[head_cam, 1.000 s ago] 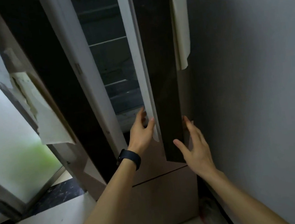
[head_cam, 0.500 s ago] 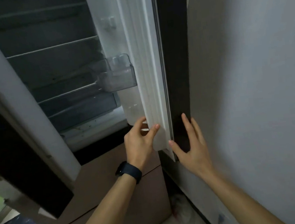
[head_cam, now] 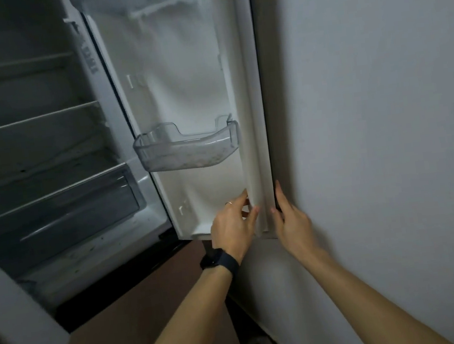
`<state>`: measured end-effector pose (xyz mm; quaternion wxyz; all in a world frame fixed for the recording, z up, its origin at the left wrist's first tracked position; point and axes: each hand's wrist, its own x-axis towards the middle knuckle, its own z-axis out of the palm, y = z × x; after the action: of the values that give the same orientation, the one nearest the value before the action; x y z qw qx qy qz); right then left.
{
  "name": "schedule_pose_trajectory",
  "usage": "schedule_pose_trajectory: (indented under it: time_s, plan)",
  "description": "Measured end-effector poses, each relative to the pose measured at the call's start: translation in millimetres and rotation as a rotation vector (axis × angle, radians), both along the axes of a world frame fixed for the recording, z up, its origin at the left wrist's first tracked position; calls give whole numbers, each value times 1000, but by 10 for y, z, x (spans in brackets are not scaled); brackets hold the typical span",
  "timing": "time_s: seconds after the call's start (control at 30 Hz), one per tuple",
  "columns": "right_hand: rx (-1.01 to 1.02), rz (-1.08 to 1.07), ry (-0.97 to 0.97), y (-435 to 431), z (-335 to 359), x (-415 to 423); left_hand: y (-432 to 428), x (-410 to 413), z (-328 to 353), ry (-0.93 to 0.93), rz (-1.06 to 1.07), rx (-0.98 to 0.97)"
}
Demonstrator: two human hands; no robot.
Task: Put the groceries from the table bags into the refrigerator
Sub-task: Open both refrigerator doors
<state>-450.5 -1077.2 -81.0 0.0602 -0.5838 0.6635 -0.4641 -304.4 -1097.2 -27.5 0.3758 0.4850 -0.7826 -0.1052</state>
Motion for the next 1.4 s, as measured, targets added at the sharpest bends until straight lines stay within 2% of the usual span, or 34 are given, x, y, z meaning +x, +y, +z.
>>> schedule_pose_trajectory:
  time_s: [0.23, 0.4, 0.57, 0.7, 0.83, 1.03, 1.13, 1.27, 1.4]
  plan:
    - [30, -31, 27, -158, 37, -93, -130, -137, -41, -102, 61, 3]
    - [94, 3, 5, -84, 94, -206, -79, -85, -32, -135, 17, 24]
    - [-52, -15, -126, 327, 39, 9, 244, 384, -162, 10, 54, 1]
    - [-102, 193, -157, 597, -68, 527, 531, 1064, -349, -35, 211, -28]
    - [-35, 452, -145, 633, -101, 1168, 945, 1748, -364, -71, 438, -78]
    - [36, 807, -163, 555, 50, 2303, 1663, 2638, -103, -167, 726, -270]
    - [97, 953, -276, 560, 205, 2825, 1885, 2975, 16, -84, 886, -381]
    - [224, 1038, -446, 542, 427, 3417, 1927, 3293, 227, 14, 1016, -413]
    - [266, 1042, -515, 517, 482, 3759, 1887, 3457, 260, 28, 947, -375]
